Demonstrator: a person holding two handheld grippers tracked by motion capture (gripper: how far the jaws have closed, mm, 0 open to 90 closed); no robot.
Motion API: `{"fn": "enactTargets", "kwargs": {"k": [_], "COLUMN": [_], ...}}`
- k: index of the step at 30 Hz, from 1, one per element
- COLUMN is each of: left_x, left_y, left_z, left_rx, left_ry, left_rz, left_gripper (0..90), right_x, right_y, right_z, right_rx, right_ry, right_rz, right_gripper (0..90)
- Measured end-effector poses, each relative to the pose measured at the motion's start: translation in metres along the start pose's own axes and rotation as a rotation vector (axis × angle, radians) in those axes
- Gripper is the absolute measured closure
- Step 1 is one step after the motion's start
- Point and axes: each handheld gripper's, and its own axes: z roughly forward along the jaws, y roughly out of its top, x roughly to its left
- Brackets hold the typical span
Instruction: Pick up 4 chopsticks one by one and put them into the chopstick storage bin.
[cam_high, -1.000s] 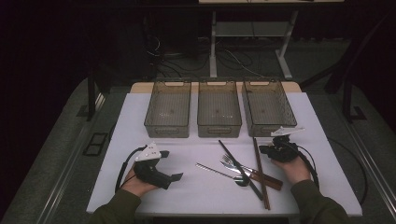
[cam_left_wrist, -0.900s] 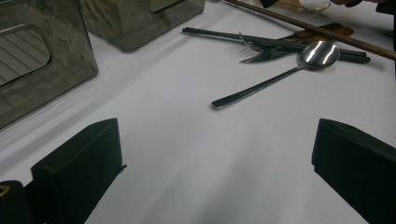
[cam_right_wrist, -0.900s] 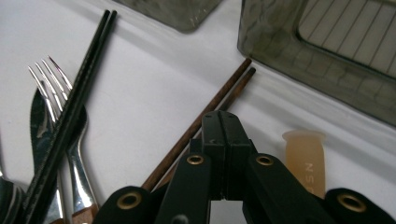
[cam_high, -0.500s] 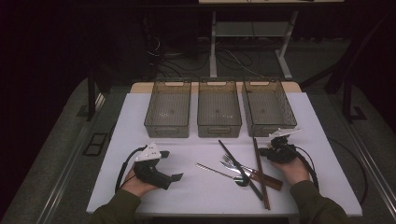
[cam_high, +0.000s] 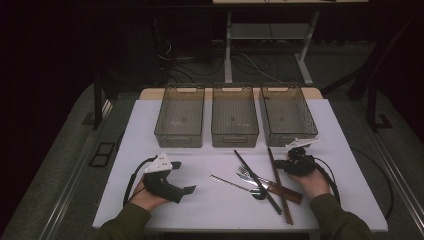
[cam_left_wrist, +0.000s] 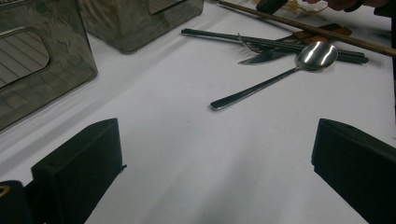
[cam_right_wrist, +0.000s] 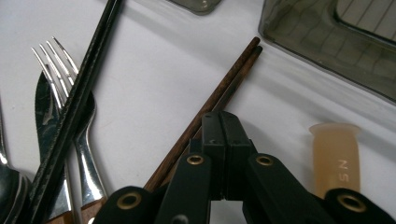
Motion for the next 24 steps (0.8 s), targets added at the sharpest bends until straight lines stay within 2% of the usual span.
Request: {"fn": "enactTargets", "kwargs": {"k": [24], "left_x": [-0.001], "left_y": [0.0], "left_z": [0.001], "left_rx": [0.002], "left_ry": [-0.004], "left_rz": [0.001], "left_gripper": [0.8], "right_x": [0.012], "right_y": [0.003], "right_z": [0.002], "right_rx": [0.014], "right_ry": [0.05], "right_rz": [-0.057], "right_gripper": [89.4]}}
